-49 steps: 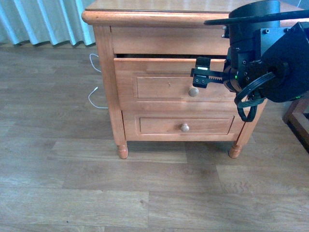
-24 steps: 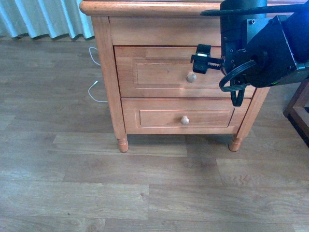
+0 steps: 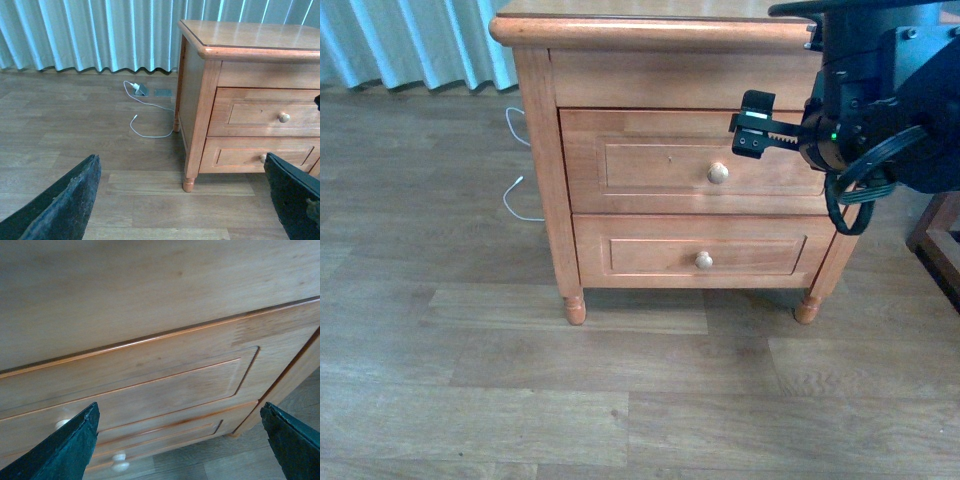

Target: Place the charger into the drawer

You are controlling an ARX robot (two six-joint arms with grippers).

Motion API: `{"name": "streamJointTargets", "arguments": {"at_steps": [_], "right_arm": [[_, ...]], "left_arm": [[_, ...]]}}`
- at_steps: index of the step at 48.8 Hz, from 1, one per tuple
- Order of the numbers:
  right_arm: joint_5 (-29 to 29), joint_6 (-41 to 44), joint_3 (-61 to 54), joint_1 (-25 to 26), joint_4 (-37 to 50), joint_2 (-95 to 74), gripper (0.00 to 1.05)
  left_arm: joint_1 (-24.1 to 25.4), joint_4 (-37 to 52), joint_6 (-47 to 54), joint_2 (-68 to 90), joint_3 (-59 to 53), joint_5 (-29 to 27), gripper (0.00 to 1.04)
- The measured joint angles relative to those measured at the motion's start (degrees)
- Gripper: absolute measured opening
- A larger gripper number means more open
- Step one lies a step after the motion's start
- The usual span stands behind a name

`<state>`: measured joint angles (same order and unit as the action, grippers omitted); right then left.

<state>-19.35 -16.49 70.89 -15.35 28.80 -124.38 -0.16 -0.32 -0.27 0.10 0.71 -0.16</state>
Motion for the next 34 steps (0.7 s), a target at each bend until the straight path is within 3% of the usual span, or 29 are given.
{"name": "streamJointTargets", "arguments": {"at_steps": [15, 34], "right_arm": [[11.04, 3.28, -17.44, 1.33, -3.1, 21.0, 0.97], [21.64, 5.97, -39.65, 6.08, -13.51, 61.07, 0.97]], "left_arm": [[0.0, 0.0, 0.0, 0.0, 0.0, 0.02, 0.99], [0.0, 0.0, 0.0, 0.0, 0.0, 0.0, 0.99]]}}
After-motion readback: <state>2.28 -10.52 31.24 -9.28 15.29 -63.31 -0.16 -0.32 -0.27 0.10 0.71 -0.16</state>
